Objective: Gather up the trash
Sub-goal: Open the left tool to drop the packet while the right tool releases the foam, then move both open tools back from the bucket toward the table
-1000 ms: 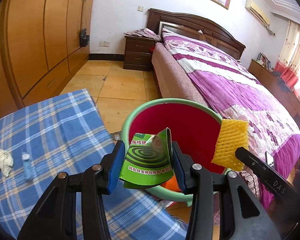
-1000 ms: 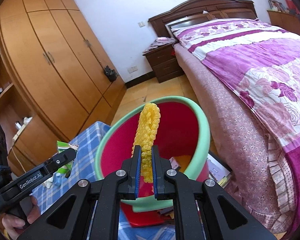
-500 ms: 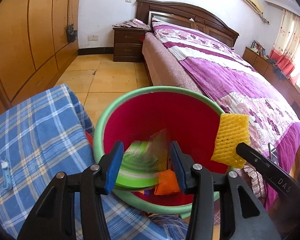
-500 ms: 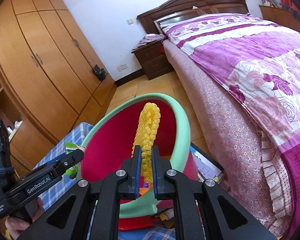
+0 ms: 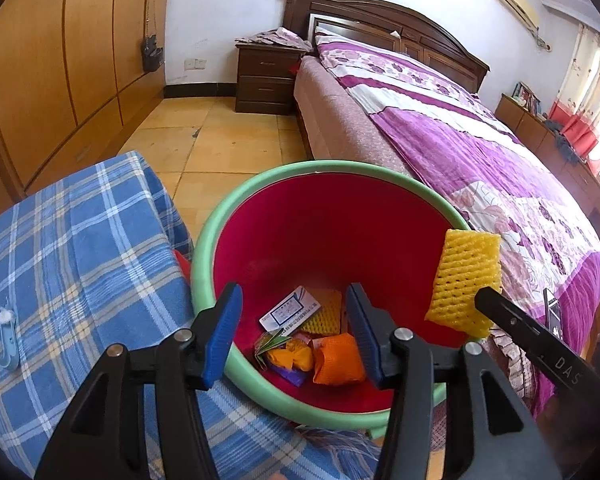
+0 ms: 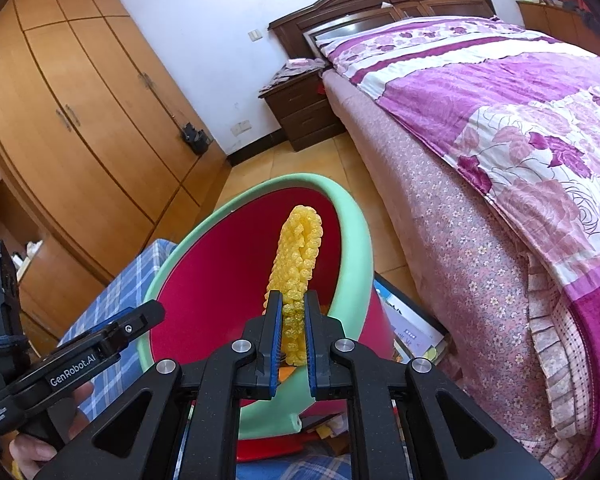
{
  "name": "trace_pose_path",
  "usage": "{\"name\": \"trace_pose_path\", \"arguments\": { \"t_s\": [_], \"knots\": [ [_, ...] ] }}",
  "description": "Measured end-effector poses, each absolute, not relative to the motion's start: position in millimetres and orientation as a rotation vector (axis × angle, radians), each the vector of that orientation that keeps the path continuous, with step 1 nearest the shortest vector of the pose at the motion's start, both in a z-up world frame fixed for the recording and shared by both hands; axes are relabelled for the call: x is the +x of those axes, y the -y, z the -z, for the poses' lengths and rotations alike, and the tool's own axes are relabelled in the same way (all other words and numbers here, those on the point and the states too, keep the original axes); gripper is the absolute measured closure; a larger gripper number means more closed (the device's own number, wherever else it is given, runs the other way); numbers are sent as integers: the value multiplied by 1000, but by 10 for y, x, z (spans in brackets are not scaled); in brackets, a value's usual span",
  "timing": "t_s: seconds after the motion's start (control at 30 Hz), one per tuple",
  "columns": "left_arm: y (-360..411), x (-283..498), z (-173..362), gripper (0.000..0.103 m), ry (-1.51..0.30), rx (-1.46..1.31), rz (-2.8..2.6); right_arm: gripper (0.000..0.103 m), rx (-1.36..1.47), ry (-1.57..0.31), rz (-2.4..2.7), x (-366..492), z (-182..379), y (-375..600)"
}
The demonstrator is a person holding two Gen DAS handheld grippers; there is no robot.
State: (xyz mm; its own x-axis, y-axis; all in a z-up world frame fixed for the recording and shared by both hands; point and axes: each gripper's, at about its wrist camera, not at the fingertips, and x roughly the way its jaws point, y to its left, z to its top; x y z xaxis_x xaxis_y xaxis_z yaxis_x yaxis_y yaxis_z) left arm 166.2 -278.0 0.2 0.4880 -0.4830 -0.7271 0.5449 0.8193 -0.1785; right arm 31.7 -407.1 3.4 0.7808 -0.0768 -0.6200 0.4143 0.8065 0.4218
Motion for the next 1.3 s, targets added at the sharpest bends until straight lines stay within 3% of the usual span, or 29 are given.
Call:
{"name": "trace_pose_path", "arguments": {
  "t_s": [0.2,0.33,0.43,0.57,0.7,0.77,0.87,0.97,1.3],
  "knots": [
    [2647,1649,-17,49,-863,53,607,87,580,-631,261,348,-28,4045],
    [2570,1630,-43,49,-862,38,598,74,591,-629,250,351,-27,4041],
    [2517,1617,-68,49,-858,29,595,72,586,-624,241,344,-54,4015],
    [2454,1581,-100,49,-853,23,589,52,580,-613,234,320,-97,3972],
    [2372,1545,-137,49,-848,16,582,48,579,-607,232,296,-146,3922],
    [2323,1524,-158,49,-843,11,578,40,579,-602,235,288,-158,3910],
    [2236,1499,-193,49,-835,4,572,37,578,-592,233,268,-204,3865],
    [2134,1473,-236,49,-825,-5,565,29,568,-585,238,254,-262,3793],
    [1717,1420,-348,49,-794,-46,527,27,534,-571,226,248,-385,3513]
  ]
}}
